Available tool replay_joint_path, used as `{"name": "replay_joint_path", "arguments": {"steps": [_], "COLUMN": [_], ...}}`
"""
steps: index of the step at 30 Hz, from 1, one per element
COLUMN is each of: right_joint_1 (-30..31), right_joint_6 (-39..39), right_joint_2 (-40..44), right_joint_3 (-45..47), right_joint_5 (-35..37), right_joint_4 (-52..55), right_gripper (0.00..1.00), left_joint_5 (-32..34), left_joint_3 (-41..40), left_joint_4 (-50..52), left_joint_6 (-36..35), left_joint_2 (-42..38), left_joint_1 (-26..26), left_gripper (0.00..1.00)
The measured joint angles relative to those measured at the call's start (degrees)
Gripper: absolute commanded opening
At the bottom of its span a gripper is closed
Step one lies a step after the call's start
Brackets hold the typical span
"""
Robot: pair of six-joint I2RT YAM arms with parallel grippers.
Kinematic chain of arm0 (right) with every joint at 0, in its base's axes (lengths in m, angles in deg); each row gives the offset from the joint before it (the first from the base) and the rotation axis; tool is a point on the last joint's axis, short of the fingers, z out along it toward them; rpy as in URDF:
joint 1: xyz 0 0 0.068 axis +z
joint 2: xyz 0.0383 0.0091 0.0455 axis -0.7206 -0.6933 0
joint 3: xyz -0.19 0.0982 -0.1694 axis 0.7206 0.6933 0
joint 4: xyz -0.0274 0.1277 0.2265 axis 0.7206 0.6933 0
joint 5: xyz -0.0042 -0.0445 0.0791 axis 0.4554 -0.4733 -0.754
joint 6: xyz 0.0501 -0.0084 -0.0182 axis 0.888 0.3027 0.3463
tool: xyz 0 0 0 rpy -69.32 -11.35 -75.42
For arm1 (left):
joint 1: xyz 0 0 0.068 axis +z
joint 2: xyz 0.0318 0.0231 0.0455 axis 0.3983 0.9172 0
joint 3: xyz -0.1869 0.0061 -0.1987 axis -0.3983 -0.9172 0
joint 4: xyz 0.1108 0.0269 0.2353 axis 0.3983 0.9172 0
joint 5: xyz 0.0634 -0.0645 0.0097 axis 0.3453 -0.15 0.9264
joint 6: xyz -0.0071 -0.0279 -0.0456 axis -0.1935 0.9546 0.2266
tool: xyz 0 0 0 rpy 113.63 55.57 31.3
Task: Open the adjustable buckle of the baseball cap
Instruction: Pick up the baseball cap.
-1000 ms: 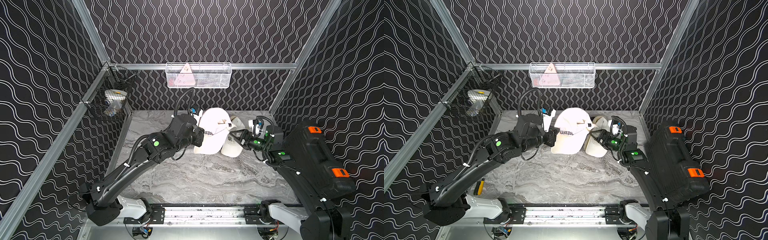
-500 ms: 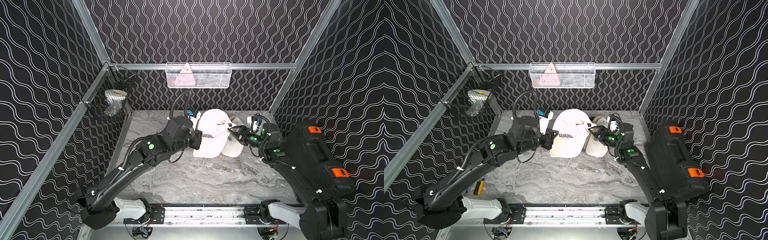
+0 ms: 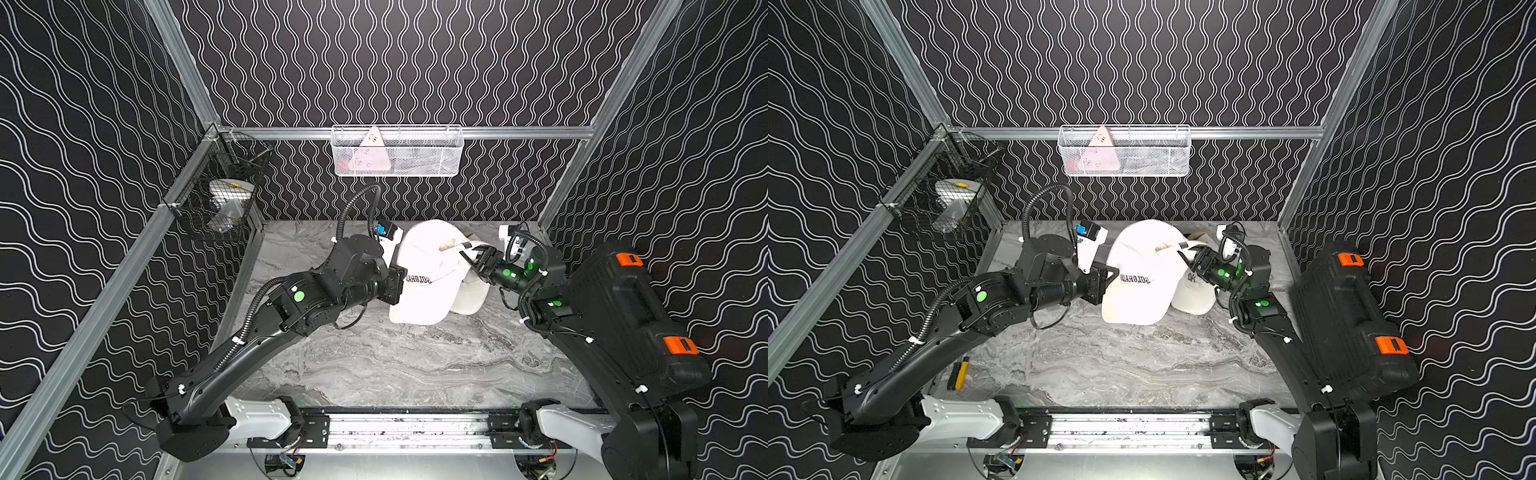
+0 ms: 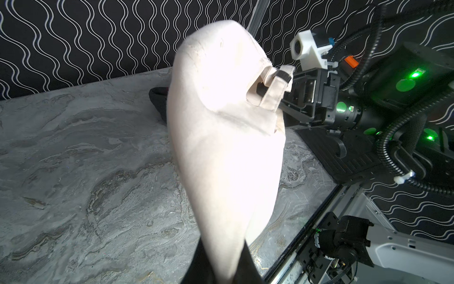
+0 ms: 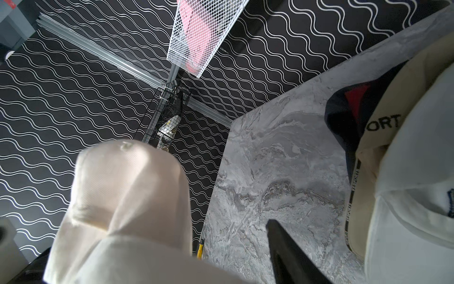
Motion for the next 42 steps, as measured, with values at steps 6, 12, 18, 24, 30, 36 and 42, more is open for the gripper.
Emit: {"name": "replay_joint_path", "arguments": {"steps": [6, 12, 18, 24, 30, 36, 42], "right_joint_1": [0.0, 0.0, 0.1, 0.3, 0.8, 2.5, 5.9], "right_joint_6": [-0.2, -0.3, -0.7, -3.8, -7.3, -11.1, -14.4], "right_joint_2": [1.6, 2.7, 3.6, 6.4, 8.3, 8.3, 8.4], "right_joint_3": [-0.1, 0.0, 0.0, -1.3, -3.3, -5.8, -6.3], "right_joint_5": [0.5, 0.5, -0.1, 0.0, 0.6, 0.8, 1.6], "right_joint_4": [0.0, 0.0, 0.2, 3.8, 7.1, 10.6, 15.2], "right_gripper": [0.45, 0.16, 0.0, 0.0, 0.0, 0.0, 0.0], "left_joint_5": [-0.9, -1.0, -1.4, -4.1, -7.2, -9.2, -10.1], "left_joint_3": [-1.4, -3.2, -5.3, -8.9, -10.4, -10.2, -7.8], "left_joint_4": [0.7, 0.5, -0.3, -1.8, 0.0, 1.5, -0.2], "left_joint_6": [0.5, 0.7, 0.7, -0.8, -2.5, -3.8, -3.8], "left_joint_2": [-0.4, -0.7, -1.3, -3.2, -4.9, -6.3, -3.7], "left_joint_1": [-0.3, -0.7, -0.9, -1.1, -1.2, -1.3, -1.3], "left_gripper": [0.0, 0.0, 0.0, 0.39, 0.62, 0.65, 0.66]}}
